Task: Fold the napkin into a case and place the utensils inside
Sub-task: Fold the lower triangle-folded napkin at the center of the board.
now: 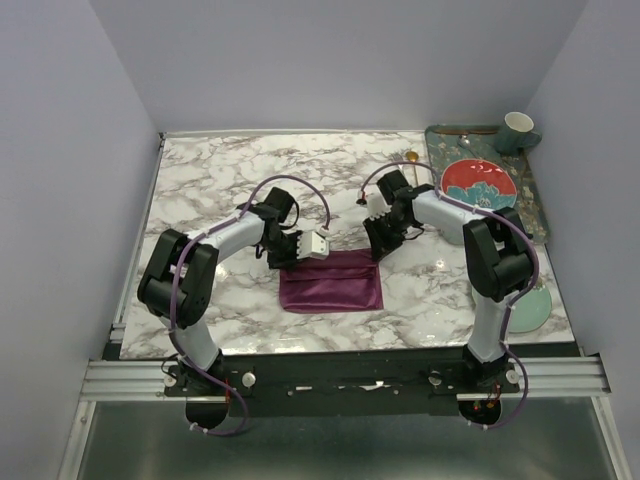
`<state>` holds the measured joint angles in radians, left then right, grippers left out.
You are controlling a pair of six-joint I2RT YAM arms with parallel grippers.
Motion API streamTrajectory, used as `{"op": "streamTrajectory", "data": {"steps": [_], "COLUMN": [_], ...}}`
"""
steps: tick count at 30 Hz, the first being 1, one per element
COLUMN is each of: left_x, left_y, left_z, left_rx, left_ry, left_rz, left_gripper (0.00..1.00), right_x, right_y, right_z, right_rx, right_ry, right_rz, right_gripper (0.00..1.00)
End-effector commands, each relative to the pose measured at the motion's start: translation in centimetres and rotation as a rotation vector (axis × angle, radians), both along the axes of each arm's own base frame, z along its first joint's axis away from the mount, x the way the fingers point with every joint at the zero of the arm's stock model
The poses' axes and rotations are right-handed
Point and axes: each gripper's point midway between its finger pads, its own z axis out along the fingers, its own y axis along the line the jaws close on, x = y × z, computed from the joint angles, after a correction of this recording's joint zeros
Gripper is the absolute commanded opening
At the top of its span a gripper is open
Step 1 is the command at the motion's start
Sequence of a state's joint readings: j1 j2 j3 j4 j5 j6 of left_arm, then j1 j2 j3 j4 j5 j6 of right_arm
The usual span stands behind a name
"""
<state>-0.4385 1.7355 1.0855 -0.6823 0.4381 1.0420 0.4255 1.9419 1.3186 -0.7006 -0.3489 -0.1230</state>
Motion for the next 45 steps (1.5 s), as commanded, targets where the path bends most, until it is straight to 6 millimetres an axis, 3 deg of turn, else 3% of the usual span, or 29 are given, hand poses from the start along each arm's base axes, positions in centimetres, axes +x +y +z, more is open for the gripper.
{"op": "streamTrajectory", "data": {"steps": [1,4,6,11,15,20,26,31,34,39,42,45], "left_x": [-0.5,-0.9,-1.4,-2.2,-2.5,-3.2,-4.1,-4.4,-4.4,-4.5,-4.3,-4.2], "left_y": [-0.1,-0.2,0.1,-0.1,-0.8,-0.6,-0.1,0.3,0.1,-0.1,-0.2,-0.3], "left_z": [1.9,2.0,1.4,1.0,1.3,0.7,-0.3,-1.2,-1.1,-1.2,-1.0,-0.9], "left_rx": [-0.027,-0.03,-0.013,0.007,-0.002,0.03,0.068,0.095,0.081,0.072,0.068,0.064], "left_ry": [0.015,0.023,0.034,0.017,-0.007,-0.016,-0.018,-0.005,-0.008,-0.001,-0.008,-0.004], "left_rz": [0.006,0.008,0.002,-0.035,-0.058,-0.09,-0.136,-0.128,-0.119,-0.112,-0.111,-0.108], "left_gripper": [0.28,0.27,0.21,0.09,0.07,0.02,0.0,0.0,0.0,0.0,0.0,0.0], "right_x": [-0.7,-0.9,-1.1,-1.8,-2.2,-2.0,-2.4,-3.1,-3.2,-2.3,-1.2,0.1], "right_y": [-0.5,-0.1,0.4,2.1,3.5,4.7,5.1,3.9,3.6,3.5,2.1,0.0], "right_z": [-0.8,0.0,0.9,5.6,8.1,7.7,3.9,1.4,2.7,8.1,8.7,7.3], "right_rx": [-0.021,0.012,0.045,0.177,0.273,0.303,0.244,0.176,0.18,0.223,0.167,0.072], "right_ry": [0.03,0.033,0.026,0.002,0.001,0.031,0.092,0.125,0.087,-0.037,-0.1,-0.107], "right_rz": [0.046,0.046,0.055,0.082,0.076,0.055,0.034,0.042,0.048,0.035,-0.02,-0.097], "right_gripper": [0.24,0.24,0.25,0.27,0.3,0.33,0.34,0.35,0.37,0.39,0.39,0.4]}}
